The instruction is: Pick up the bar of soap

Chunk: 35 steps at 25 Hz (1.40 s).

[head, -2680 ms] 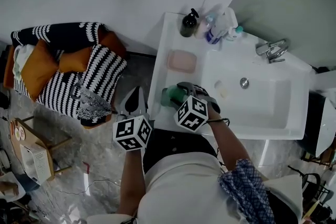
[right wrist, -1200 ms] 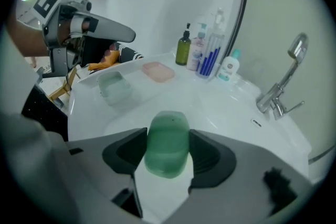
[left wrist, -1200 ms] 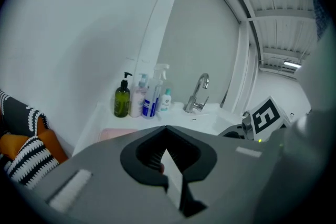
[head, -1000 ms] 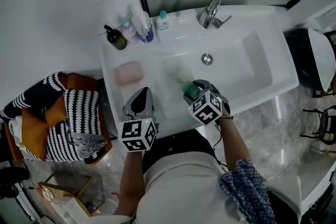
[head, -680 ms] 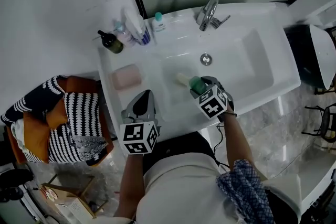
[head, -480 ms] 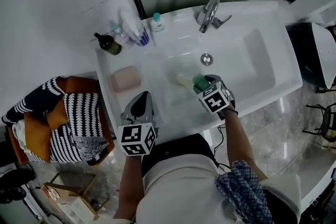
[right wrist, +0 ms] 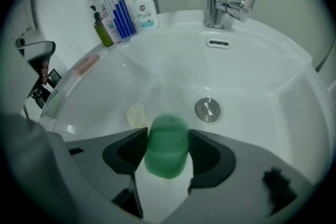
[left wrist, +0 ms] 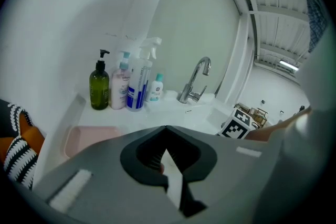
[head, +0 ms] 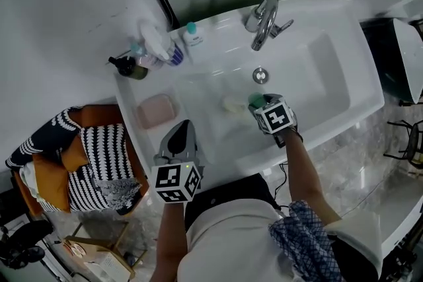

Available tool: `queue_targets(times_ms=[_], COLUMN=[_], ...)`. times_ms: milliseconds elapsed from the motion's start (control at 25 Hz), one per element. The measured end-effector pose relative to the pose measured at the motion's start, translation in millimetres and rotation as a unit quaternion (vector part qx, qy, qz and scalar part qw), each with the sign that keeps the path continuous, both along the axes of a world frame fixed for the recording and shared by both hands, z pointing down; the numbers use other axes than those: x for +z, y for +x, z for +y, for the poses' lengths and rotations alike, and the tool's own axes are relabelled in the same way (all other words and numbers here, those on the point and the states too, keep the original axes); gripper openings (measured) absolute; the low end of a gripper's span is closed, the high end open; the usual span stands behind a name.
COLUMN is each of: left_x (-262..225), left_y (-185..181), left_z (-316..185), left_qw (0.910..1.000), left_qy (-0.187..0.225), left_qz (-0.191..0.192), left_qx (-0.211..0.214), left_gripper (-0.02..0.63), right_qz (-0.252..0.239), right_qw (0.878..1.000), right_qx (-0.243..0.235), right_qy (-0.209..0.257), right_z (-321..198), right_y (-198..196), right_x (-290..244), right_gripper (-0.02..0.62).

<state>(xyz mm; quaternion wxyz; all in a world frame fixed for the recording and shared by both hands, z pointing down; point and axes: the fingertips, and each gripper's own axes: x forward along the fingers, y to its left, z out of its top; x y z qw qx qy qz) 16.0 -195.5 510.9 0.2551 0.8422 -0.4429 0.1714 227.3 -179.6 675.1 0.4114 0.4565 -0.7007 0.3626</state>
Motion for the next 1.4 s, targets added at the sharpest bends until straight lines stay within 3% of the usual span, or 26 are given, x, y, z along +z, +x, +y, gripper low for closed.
queue_targets(times_ms=[40,80,120,560,720,760,800,1000,1200,1280,1320,1400], left_x=[1,2,3,11,12,13,14,16,9,5,3,0], left_y=[2,4,6,-2,-4,-4,-4,-5,0,0,-2,-6], left_z=[-1,-1,-2,-9,-11,-10,-9,-9,-8,-7,-7,-9], left_qw=[1.0000,1.0000,1.0000,0.9999,0.9998,0.9998,0.9998,0.9998,0.9999,1.0000,1.0000,0.9999], left_qy=[-0.002,-0.005,-0.007,-0.017,-0.017,-0.017,-0.017,-0.016,-0.007,-0.002,0.000,0.002], left_qz=[0.001,0.002,0.001,0.001,-0.002,-0.005,-0.008,-0.014,-0.009,-0.008,-0.006,0.000], left_qx=[0.002,0.004,0.007,-0.001,-0.004,-0.003,-0.002,-0.002,0.000,0.000,-0.003,-0.013], left_gripper=[0.008,0.008,0.008,0.008,0.008,0.008,0.008,0.008,0.008,0.008,0.008,0.008], right_qz=[0.005,0.013,0.020,-0.005,0.014,0.026,0.038,0.052,0.032,-0.013,-0.051,-0.113], right_qw=[1.000,0.999,0.999,0.997,0.996,0.995,0.995,0.995,0.994,0.992,0.989,0.980], right_qx=[0.015,0.033,0.049,0.076,0.084,0.084,0.080,0.063,0.085,0.120,0.140,0.160], right_qy=[-0.001,0.000,0.002,-0.020,-0.037,-0.047,-0.055,-0.057,-0.062,-0.044,-0.026,0.016], right_z=[-2,-5,-8,-21,-21,-17,-11,-5,-6,-12,-18,-31], right_y=[4,10,15,31,44,49,52,53,55,53,51,46], right_x=[3,6,8,19,27,32,38,44,45,33,21,-8], right_gripper=[0.249,0.189,0.085,0.078,0.077,0.069,0.014,0.014,0.015,0.054,0.151,0.164])
